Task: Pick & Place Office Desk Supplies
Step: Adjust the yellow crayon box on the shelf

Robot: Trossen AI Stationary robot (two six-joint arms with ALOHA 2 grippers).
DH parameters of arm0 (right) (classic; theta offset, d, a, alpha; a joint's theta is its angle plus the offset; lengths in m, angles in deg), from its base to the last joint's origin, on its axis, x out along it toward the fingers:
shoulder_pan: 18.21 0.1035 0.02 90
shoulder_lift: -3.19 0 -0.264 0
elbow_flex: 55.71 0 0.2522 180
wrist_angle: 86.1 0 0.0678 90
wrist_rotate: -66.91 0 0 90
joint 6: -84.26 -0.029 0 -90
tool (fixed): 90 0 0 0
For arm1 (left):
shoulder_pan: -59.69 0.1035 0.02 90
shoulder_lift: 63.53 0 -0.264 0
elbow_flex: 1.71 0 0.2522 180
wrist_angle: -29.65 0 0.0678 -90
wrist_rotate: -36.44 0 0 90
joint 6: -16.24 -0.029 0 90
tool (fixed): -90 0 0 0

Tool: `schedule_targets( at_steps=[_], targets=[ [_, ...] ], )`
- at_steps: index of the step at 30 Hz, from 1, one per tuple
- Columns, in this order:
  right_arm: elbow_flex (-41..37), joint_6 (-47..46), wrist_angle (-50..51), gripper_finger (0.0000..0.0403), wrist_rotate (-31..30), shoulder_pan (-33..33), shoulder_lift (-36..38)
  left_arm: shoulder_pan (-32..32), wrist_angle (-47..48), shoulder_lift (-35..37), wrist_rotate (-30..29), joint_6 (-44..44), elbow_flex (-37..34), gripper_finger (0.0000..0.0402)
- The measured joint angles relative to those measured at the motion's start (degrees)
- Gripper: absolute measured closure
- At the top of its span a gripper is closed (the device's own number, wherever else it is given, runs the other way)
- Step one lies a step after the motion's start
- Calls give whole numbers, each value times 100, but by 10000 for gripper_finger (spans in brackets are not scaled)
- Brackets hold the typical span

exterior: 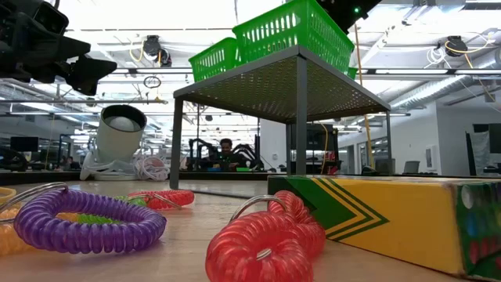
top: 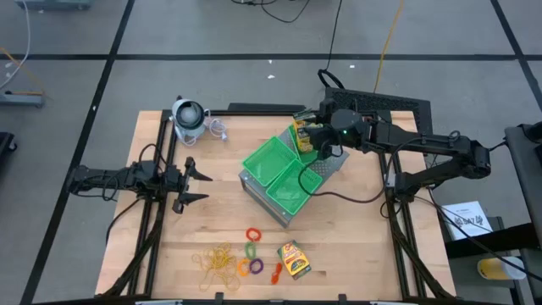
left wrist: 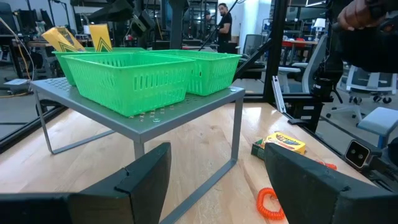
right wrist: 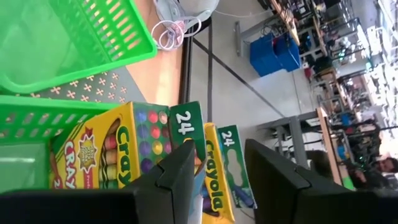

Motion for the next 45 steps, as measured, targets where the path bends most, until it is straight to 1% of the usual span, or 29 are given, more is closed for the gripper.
schedule_targets(
  at_steps=[16,26,33,45],
  targets=[
    [0,-840,0,270,11,2,33,0,-1,0,0,0,-1,137],
    [0,-1658,22,270,11,4,52,-1,-1,0,0,0,-1,137],
    [0,-2488,59,270,7,4,52,0,-1,0,0,0,-1,137],
    [0,-2598,14,270,12,110,64,1,-1,1,0,0,-1,137]
  ],
)
